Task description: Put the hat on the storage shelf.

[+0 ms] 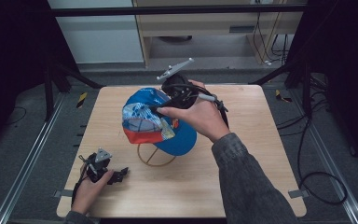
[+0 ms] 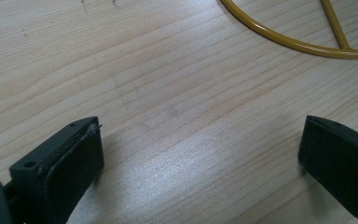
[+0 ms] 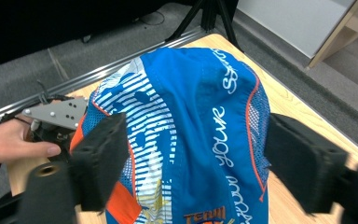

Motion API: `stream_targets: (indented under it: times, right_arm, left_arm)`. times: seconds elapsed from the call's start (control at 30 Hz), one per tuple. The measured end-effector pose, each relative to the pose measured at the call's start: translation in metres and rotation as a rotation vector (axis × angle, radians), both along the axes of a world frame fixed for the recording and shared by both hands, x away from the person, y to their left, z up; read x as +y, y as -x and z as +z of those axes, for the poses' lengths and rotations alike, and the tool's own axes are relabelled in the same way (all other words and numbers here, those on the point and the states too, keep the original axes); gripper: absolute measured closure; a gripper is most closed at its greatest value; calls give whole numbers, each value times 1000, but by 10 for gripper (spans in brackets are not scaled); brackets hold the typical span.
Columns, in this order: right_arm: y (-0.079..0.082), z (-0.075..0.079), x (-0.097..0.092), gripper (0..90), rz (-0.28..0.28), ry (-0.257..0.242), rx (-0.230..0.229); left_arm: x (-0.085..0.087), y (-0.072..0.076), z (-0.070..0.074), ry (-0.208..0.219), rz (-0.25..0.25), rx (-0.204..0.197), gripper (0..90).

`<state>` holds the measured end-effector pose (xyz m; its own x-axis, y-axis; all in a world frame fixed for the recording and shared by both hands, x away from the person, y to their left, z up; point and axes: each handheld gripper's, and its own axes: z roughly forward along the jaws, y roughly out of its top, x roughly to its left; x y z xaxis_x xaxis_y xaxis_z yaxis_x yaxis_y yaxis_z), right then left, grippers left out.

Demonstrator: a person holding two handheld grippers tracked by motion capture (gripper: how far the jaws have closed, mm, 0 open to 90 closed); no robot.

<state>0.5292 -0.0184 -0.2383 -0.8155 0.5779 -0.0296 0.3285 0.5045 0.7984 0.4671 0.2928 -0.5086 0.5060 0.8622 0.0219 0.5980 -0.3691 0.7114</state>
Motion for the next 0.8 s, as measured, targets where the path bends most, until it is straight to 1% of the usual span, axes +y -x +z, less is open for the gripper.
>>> stream_targets:
  times: [0.1, 0.13, 0.2, 0.3, 0.33, 0.37, 0.4, 0.43, 0.47, 0.5, 0.53, 0.57, 0.6, 0.7, 0.73, 0.77, 0.8]
  right_arm:
    - [3, -1, -6, 151, -13, -11, -5]
    - [4, -3, -11, 108, -19, -12, -7]
    - [5, -3, -14, 99, -23, -12, -10]
    - [9, -5, -26, 68, -26, -23, -34]
    - [12, -7, -35, 66, -34, -32, -45]
    - [12, -7, -35, 66, -34, -32, -45]
    - [13, -8, -40, 64, -35, -36, -49]
    - [16, -10, -50, 63, -42, -36, -59]
    - [16, -10, -50, 63, -42, -36, -59]
    - [20, -14, -60, 64, -54, -48, -62]
    - [21, -16, -66, 69, -62, -50, -63]
    - [21, -16, -66, 69, -62, -50, -63]
    - [24, -20, -77, 93, -83, -57, -68]
    - [29, -27, -94, 107, -111, -62, -75]
    - [29, -27, -94, 107, -111, -62, -75]
    - [30, -30, -100, 109, -121, -64, -77]
    - [33, -39, -111, 110, -141, -59, -81]
  left_arm:
    - [0, 0, 0, 0, 0, 0, 0]
    - [0, 0, 0, -1, -3, 2, 0]
    - [0, 0, 0, 0, -2, 2, 0]
    - [0, 0, 0, 1, -1, 0, 0]
    - [0, 0, 0, 1, -1, 0, 0]
    - [0, 0, 0, 1, -1, 0, 0]
    - [0, 0, 0, 1, -1, 0, 0]
    - [0, 0, 0, 1, -1, -1, 0]
    - [0, 0, 0, 1, -1, -1, 0]
    - [0, 0, 0, 1, -1, -1, 0]
    - [0, 0, 0, 1, -1, -1, 0]
    - [0, 0, 0, 1, -1, -1, 0]
    - [0, 0, 0, 3, 1, 0, 0]
    - [0, 0, 0, -1, -2, 2, 0]
    - [0, 0, 0, -2, -3, 0, 0]
    - [0, 0, 0, -1, -3, 0, 0]
    - [0, 0, 0, -1, -3, 0, 0]
